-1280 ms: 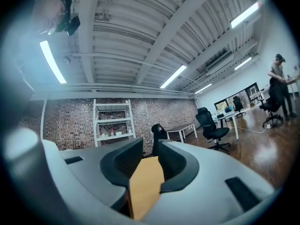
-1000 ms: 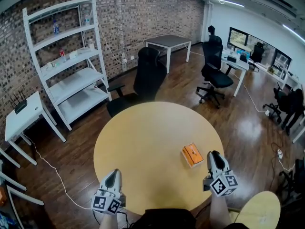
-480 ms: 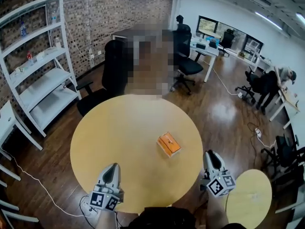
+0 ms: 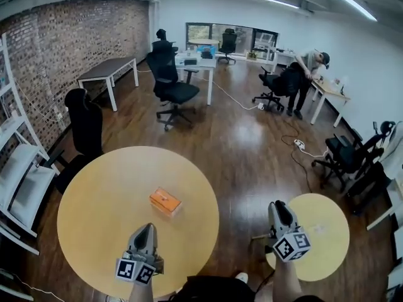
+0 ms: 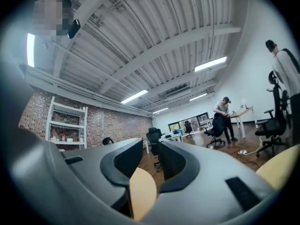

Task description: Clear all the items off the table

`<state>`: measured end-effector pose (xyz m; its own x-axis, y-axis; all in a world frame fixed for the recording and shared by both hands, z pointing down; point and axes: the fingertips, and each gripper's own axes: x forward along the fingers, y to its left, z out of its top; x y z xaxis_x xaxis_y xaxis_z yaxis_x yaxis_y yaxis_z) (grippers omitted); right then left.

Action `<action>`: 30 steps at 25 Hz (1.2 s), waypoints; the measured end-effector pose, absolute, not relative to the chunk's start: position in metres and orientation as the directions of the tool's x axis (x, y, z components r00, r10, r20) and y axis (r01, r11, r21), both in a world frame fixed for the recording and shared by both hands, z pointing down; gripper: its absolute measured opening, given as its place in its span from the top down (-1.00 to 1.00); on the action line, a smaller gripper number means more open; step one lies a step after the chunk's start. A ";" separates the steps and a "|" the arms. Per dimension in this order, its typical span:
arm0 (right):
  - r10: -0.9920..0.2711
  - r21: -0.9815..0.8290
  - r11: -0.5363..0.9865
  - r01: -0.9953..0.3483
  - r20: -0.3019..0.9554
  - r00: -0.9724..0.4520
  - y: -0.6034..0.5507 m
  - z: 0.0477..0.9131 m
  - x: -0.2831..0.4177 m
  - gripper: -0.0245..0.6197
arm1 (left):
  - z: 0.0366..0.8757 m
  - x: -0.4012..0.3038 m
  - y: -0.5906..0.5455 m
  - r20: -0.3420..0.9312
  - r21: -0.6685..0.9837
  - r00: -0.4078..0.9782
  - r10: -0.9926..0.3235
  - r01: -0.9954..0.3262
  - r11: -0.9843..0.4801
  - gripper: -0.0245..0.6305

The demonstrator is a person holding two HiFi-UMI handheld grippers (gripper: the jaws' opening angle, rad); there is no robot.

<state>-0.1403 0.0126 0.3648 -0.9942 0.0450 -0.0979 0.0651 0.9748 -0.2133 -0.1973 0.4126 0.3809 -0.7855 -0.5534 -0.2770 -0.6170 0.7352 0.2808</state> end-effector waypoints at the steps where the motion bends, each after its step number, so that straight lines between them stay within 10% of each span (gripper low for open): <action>1: 0.014 -0.205 0.978 0.032 -0.091 -0.996 -0.007 0.367 -0.133 0.60 | 0.382 -0.199 0.394 -0.281 0.294 -0.774 -0.568 -0.632 0.717 0.92; 6: -0.091 -0.169 0.982 -0.079 -0.066 -0.994 -0.108 0.388 -0.092 0.59 | 0.386 -0.193 0.293 -0.265 0.283 -0.712 -0.650 -0.702 0.653 0.92; 14: -0.141 -0.131 0.984 -0.123 -0.142 -0.980 -0.231 0.384 -0.050 0.00 | 0.380 -0.196 0.130 -0.261 0.257 -0.633 -0.729 -0.773 0.580 0.92; 30: -0.607 -0.137 0.791 -0.596 -0.052 -0.793 -0.368 0.424 0.135 -0.17 | 0.400 -0.161 -0.155 -0.171 0.250 -0.134 -0.976 -0.964 0.089 0.92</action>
